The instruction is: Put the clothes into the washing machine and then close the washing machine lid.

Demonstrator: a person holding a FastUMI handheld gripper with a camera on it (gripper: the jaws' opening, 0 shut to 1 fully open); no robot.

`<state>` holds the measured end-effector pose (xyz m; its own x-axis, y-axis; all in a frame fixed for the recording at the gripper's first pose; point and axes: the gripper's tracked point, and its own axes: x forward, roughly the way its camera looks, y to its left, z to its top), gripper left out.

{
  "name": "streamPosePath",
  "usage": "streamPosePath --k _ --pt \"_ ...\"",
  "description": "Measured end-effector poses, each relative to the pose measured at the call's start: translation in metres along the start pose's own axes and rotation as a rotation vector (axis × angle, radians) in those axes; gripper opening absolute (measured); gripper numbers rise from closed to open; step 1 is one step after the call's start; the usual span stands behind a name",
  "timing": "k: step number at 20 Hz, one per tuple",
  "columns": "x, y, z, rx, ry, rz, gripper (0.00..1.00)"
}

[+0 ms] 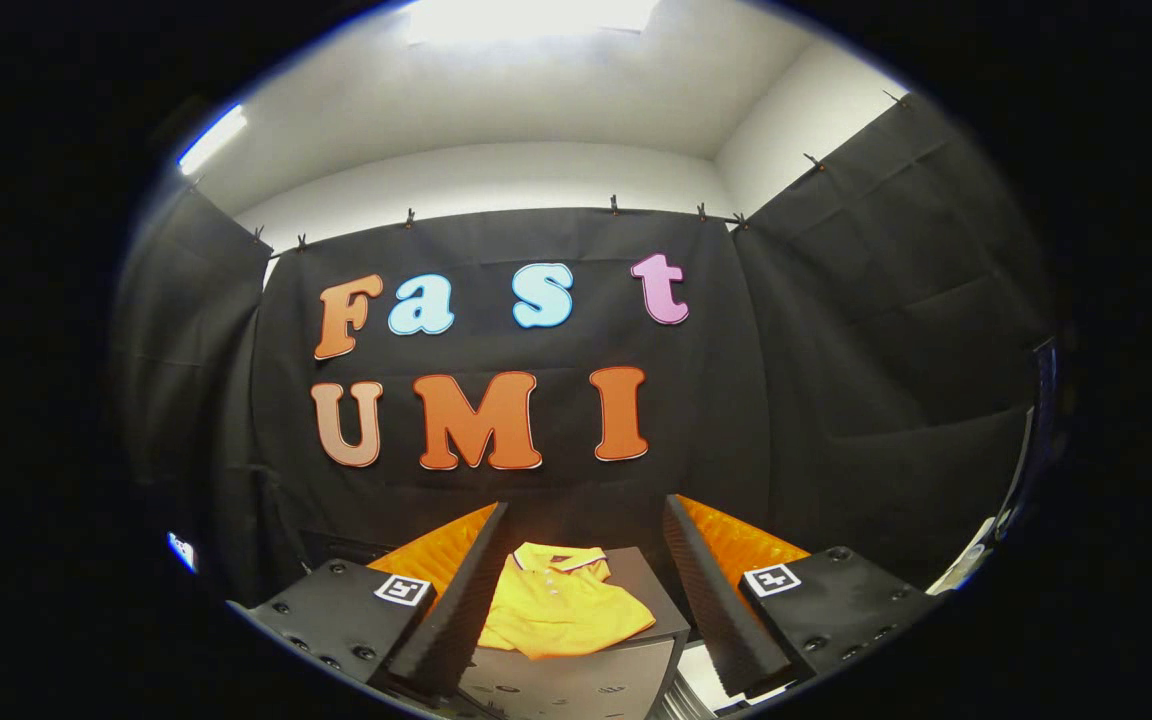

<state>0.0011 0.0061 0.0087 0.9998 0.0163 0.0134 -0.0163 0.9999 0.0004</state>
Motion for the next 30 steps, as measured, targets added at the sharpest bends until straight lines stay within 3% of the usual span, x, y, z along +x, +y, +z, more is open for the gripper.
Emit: streamPosePath --k 13,25,30 --pt "0.007 0.008 -0.002 -0.003 0.015 -0.001 0.98" --pt "0.006 0.070 -0.011 -0.008 0.050 -0.008 0.98" --pt "0.014 0.097 -0.007 -0.001 0.023 -0.051 0.98"
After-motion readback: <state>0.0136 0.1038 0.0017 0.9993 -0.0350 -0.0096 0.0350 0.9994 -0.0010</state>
